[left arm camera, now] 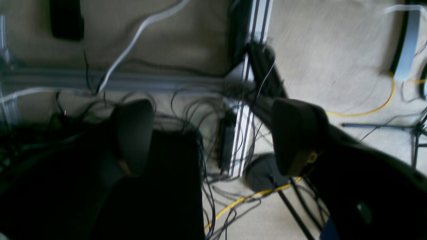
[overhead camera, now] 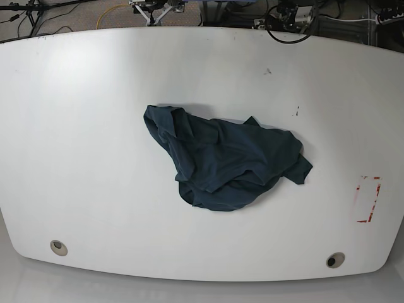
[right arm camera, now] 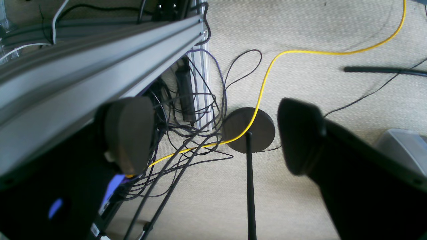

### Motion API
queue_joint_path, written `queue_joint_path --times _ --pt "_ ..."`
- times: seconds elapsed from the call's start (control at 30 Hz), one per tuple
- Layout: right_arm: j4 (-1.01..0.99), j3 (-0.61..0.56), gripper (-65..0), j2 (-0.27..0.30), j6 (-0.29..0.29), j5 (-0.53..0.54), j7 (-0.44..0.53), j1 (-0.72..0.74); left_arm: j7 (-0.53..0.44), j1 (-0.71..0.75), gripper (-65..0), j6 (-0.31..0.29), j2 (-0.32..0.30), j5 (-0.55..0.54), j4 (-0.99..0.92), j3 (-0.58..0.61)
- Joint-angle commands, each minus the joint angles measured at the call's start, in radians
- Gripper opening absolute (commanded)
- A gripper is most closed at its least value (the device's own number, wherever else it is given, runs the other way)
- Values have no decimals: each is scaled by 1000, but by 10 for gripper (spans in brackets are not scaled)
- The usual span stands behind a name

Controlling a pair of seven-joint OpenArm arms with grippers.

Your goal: Fold the T-shirt properly

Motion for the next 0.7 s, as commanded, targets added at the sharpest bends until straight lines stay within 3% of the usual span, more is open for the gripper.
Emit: queue_joint_path --times 0.0,0.67 --pt "12 -4 -98 1 2 11 9 -10 -8 2 -141 -7 -8 -3 25 -5" --pt "172 0 -94 -8 -1 -3 -54 -22 1 43 -137 0 -38 1 25 6"
